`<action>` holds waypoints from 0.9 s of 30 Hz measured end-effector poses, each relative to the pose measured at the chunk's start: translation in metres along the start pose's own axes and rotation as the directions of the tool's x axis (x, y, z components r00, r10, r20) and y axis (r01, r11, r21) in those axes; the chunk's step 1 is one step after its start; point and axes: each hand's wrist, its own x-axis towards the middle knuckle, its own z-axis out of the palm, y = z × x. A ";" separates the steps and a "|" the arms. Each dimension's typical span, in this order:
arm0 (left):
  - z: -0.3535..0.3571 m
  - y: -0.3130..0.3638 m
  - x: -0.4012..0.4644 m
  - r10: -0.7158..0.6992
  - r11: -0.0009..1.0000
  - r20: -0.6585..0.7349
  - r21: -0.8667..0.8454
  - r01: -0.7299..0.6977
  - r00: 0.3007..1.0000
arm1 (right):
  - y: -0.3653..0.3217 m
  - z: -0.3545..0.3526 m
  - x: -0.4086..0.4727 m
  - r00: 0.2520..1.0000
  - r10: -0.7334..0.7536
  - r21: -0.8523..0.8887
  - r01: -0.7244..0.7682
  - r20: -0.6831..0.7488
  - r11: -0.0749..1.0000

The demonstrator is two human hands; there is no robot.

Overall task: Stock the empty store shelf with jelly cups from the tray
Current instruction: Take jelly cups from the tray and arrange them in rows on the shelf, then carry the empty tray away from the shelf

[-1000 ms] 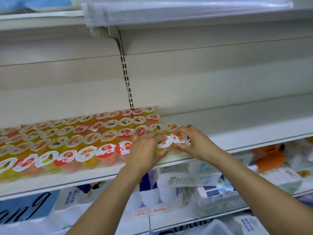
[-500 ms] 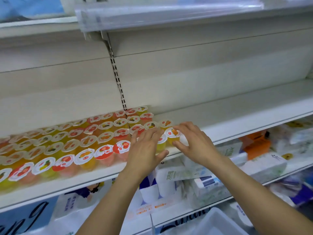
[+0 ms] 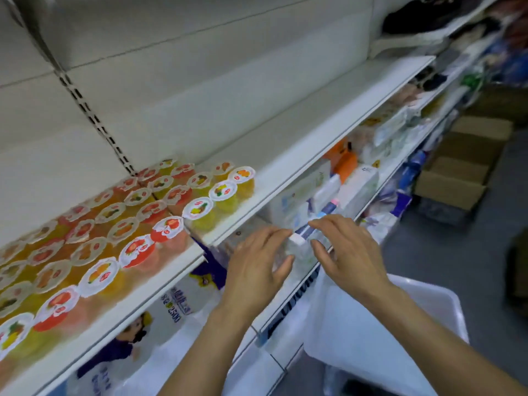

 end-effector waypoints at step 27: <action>0.373 -0.084 -0.087 -0.489 0.430 0.823 -0.060 0.901 0.288 | 0.120 0.179 -0.318 -0.369 0.623 0.090 -0.810 0.690 -0.579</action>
